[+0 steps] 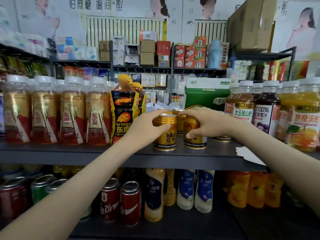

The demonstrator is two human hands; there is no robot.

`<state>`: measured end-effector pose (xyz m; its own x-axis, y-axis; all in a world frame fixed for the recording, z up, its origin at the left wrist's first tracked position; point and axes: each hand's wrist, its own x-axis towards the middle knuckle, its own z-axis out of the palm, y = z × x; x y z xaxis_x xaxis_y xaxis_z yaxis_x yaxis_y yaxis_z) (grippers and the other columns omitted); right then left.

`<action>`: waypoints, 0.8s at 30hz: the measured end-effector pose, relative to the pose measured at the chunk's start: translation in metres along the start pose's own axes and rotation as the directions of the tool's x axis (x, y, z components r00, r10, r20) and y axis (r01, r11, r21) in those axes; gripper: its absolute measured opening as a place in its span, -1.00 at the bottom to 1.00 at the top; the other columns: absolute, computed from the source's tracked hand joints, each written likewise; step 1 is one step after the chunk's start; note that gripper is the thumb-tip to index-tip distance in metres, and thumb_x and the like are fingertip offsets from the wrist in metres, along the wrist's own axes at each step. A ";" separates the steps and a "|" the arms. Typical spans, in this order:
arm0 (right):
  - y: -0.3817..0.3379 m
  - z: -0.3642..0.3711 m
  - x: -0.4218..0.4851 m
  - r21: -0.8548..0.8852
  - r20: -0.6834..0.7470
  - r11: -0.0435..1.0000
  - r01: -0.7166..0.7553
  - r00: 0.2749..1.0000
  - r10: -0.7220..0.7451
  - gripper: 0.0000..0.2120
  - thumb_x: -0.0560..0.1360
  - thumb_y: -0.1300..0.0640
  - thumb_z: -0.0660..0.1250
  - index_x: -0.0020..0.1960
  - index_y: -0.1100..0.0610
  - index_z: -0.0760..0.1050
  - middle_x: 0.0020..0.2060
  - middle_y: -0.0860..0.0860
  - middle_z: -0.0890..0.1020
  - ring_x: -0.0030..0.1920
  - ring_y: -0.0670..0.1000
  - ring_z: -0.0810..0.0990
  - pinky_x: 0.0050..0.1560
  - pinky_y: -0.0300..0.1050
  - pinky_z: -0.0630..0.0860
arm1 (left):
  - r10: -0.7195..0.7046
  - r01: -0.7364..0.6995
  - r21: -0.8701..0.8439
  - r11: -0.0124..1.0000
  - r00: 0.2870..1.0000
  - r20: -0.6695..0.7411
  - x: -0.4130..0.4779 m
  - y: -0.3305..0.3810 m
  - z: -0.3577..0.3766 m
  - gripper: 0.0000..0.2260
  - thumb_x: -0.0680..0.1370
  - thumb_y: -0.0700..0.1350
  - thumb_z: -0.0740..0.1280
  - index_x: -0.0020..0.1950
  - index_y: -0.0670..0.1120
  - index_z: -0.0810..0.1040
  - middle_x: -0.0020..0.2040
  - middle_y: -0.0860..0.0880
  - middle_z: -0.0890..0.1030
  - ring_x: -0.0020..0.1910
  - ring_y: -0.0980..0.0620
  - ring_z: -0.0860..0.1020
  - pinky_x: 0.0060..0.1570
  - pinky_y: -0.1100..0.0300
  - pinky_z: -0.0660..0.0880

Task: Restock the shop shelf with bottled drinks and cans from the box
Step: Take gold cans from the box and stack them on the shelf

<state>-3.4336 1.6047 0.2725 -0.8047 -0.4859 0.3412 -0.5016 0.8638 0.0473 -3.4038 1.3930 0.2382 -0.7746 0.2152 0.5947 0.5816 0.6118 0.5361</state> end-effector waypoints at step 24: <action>0.065 0.003 0.040 -0.173 0.182 0.981 0.089 0.982 -0.058 -0.21 0.47 0.09 0.40 0.54 -0.09 0.01 0.49 -0.06 0.16 0.50 0.05 0.13 0.44 0.24 -0.34 | -0.346 0.398 -0.375 0.837 0.917 0.199 0.079 -0.007 0.038 -0.42 0.48 -0.27 0.42 0.46 -0.12 0.32 0.32 -0.11 0.48 0.25 -0.08 0.44 0.13 0.05 0.32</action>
<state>-3.4989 1.6409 0.2864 -0.8188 -0.5509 0.1615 -0.5091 0.8268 0.2390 -3.4787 1.4344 0.2585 -0.9610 0.1367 0.2404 0.2721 0.3121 0.9103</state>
